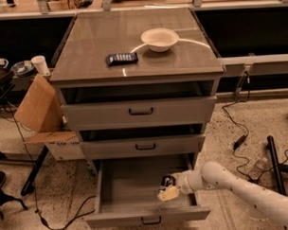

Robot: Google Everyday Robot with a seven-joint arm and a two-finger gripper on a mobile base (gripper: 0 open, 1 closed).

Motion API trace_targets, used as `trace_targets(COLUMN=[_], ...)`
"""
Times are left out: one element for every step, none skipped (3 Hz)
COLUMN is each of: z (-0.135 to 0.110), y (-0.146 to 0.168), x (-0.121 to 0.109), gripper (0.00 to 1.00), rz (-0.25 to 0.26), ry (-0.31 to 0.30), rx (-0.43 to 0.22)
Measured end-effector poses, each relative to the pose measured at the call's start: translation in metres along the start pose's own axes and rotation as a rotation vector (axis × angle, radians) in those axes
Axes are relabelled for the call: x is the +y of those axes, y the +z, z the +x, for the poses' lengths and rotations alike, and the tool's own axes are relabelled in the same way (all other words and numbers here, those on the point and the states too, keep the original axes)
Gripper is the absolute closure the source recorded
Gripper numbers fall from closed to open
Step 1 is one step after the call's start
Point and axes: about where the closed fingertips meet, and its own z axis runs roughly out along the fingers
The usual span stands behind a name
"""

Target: Place pepsi can into bottom drawer

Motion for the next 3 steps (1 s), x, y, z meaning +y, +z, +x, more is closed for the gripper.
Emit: trace_targets(z=[0.049,0.063,0.054], y=[0.040,0.063,0.085], x=[-0.010,-0.021,-0.021], gripper=[1.00,1.00,1.00], rz=[0.021,0.089,0.180], ry=[0.106,0.183,0.295], rx=[-0.016,-0.053,-0.094])
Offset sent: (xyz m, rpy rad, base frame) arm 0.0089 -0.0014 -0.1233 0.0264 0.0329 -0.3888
